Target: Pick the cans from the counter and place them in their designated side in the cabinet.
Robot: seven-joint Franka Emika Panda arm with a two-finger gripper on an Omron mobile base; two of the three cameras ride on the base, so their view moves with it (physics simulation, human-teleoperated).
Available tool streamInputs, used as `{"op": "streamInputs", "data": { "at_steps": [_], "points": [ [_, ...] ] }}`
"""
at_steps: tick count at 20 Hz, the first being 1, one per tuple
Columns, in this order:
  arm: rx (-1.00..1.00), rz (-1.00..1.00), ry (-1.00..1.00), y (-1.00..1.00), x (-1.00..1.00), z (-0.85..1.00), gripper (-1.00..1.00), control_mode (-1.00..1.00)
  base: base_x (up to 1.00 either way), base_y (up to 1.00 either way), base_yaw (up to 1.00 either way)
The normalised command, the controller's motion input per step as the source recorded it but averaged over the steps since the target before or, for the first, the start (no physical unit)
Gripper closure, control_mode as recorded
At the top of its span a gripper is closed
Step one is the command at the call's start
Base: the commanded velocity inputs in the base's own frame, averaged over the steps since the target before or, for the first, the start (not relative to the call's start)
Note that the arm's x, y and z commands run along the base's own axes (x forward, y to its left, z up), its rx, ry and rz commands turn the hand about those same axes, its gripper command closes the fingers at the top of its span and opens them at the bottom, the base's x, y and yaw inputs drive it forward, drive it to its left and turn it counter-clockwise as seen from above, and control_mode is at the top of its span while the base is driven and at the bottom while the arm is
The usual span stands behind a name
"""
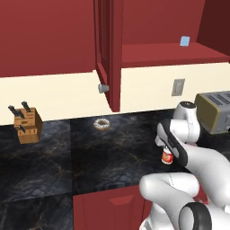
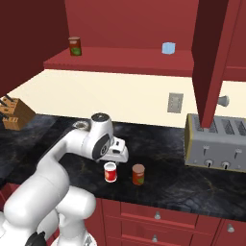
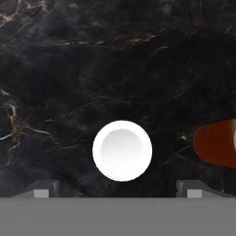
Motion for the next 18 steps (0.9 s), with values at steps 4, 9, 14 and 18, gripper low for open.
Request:
{"op": "streamInputs", "data": {
  "at_steps": [4,9,14,18],
  "points": [
    [0.0,0.0,0.0,-0.04,0.0,-0.13,-1.0,-1.0,0.0,0.0,0.0],
    [0.0,0.01,0.0,-0.01,0.03,-0.14,-1.0,-1.0,0.0,0.0,0.0],
    [0.0,0.01,0.0,-0.01,0.11,-0.12,-1.0,-1.0,0.0,0.0,0.0],
    [0.0,0.01,0.0,-0.01,0.12,-0.13,-1.0,-1.0,0.0,0.0,0.0]
  ]
}}
